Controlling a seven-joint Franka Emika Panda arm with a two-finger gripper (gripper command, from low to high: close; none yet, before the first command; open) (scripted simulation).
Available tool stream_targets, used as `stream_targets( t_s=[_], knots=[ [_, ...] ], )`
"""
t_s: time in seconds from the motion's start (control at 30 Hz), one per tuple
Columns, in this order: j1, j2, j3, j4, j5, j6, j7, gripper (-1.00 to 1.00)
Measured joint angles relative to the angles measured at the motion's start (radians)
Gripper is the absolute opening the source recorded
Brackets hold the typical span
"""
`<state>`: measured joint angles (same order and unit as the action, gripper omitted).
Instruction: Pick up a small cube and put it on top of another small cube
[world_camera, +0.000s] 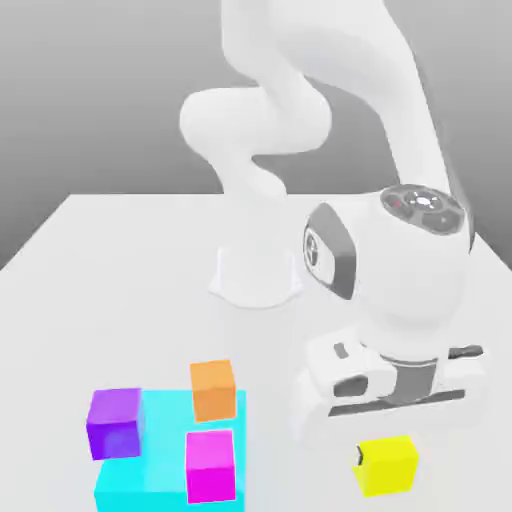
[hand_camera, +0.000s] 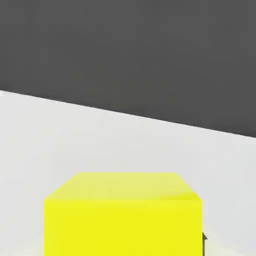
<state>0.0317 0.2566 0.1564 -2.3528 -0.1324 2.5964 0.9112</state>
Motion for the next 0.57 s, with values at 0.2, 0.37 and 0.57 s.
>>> stream_targets(
  t_s=[0.2,0.37,0.57],
  knots=[
    [-0.099,-0.114,-0.055,0.035,0.05,-0.146,-0.167,-1.0],
    [-0.186,-0.178,-0.089,0.054,0.124,-0.22,-0.316,-1.0],
    [-0.187,-0.101,-0.09,0.032,0.12,-0.121,-0.322,1.0]
  ],
)
